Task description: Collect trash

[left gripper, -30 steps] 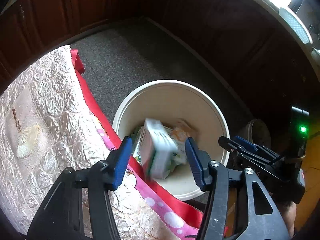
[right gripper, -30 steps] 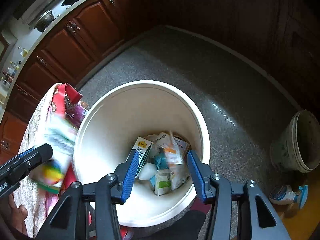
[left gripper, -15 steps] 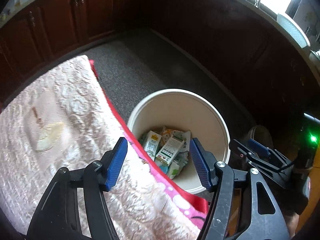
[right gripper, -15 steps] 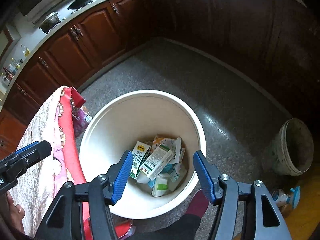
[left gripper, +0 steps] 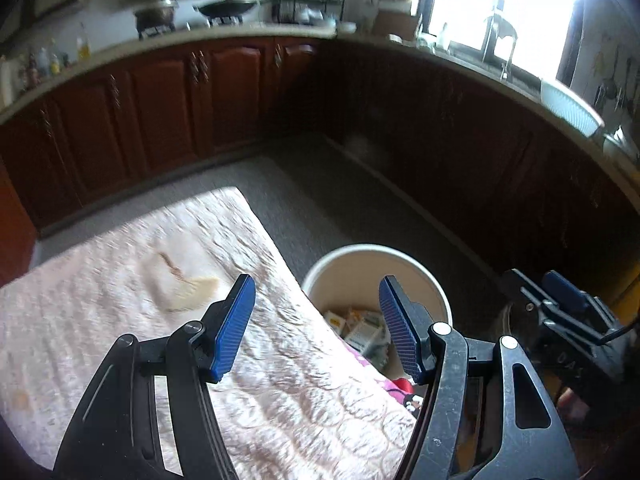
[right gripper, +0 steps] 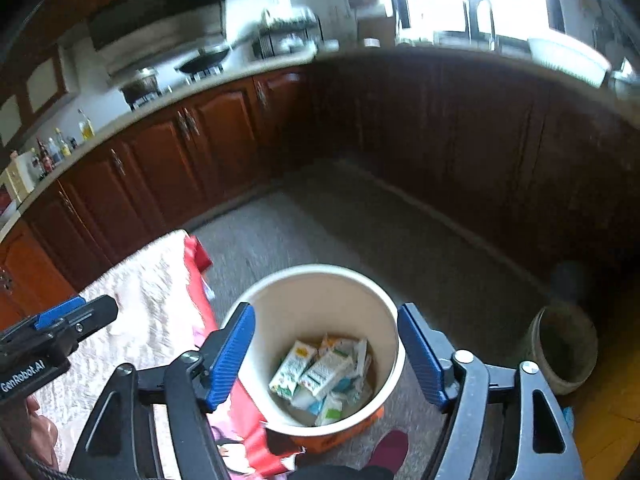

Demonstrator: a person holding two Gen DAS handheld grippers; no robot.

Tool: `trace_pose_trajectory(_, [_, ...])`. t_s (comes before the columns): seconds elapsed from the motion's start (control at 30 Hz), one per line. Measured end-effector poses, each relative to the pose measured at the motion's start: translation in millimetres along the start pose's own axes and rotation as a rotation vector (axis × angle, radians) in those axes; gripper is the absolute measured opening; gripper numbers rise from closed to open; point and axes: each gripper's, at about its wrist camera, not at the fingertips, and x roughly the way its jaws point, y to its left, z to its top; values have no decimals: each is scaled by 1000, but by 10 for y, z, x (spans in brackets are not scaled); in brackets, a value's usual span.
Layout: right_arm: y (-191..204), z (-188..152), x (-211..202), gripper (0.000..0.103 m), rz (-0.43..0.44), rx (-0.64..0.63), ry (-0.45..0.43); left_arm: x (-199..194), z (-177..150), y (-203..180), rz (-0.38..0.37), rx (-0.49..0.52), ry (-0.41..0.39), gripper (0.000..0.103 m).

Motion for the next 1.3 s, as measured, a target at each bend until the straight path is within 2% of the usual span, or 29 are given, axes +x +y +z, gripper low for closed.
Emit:
trace_pose_trajectory(0.13, [168,59,-361,77,10,-26,-89,-343,22,93,23,2,-72,63])
trace_pose_trajectory(0.2, [243,84,-541,83,17,-33,-128,-539,20,126,39,6,-117,63])
trace_pose_trajectory(0.3, [358,100,-754,86,24,-52,-177,-758,-11,192,46,0,-164,63])
trace_pose_trajectory(0.53, [562,90,-1080,93,33,-89,-249,-1055,-98,299,70,-15,-221,63])
trace_pose_trajectory(0.73, [646,64,-1176,94,41,-103,-265,-1156,-155,375,67,-42,-240,63])
trace_pose_trajectory(1.3, [632,34,-1281,95,52,-105,-273,-1230,-166,386,84,-26,-264,63])
